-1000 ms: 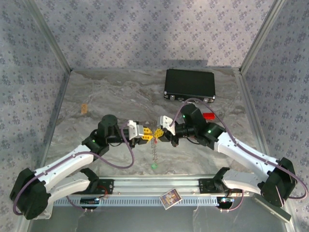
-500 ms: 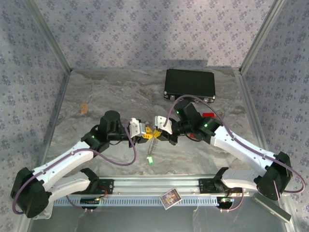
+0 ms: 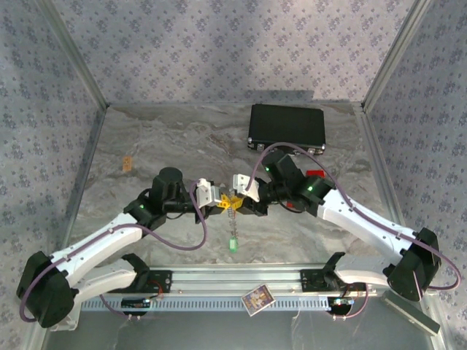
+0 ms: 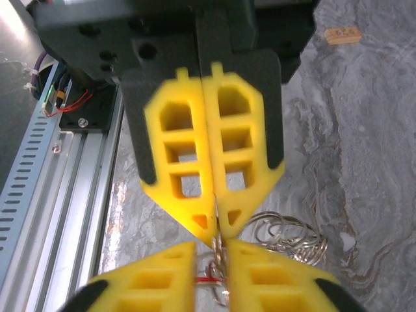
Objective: Put the keys on the keyring
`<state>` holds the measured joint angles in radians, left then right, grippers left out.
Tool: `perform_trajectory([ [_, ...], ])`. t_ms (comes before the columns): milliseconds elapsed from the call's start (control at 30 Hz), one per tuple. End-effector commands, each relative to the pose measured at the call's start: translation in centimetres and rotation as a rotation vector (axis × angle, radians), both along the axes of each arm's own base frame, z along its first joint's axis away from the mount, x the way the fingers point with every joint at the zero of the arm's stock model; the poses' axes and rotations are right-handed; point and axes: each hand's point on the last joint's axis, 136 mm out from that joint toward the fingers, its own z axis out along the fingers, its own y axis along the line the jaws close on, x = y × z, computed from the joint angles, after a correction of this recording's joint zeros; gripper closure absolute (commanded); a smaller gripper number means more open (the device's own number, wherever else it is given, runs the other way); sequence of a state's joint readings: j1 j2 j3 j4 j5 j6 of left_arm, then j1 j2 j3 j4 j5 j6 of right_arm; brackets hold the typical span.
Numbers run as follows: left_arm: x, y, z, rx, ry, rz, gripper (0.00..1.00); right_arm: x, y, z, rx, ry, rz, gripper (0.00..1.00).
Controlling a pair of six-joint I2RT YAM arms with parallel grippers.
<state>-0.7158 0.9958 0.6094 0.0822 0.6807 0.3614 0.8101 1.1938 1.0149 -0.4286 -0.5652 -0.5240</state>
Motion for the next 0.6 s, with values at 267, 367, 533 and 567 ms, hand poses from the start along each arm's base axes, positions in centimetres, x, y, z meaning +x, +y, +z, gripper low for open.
perform_trajectory([
  [267, 0.2, -0.1, 1.4, -0.112, -0.059, 0.022, 1.00, -0.3, -0.7, -0.2, 0.135, 0.052, -0.017, 0.66],
  [367, -0.1, -0.2, 1.4, -0.115, -0.060, 0.008, 1.00, 0.0, -0.6, -0.6, 0.134, 0.049, -0.034, 0.66],
  [533, -0.4, -0.2, 1.6, -0.120, -0.065, -0.011, 1.00, 0.8, -0.6, -1.0, 0.127, 0.028, -0.062, 0.68],
  [567, -0.5, -0.2, 1.6, -0.121, -0.065, -0.014, 1.00, 0.8, -0.6, -1.1, 0.126, 0.027, -0.063, 0.69],
])
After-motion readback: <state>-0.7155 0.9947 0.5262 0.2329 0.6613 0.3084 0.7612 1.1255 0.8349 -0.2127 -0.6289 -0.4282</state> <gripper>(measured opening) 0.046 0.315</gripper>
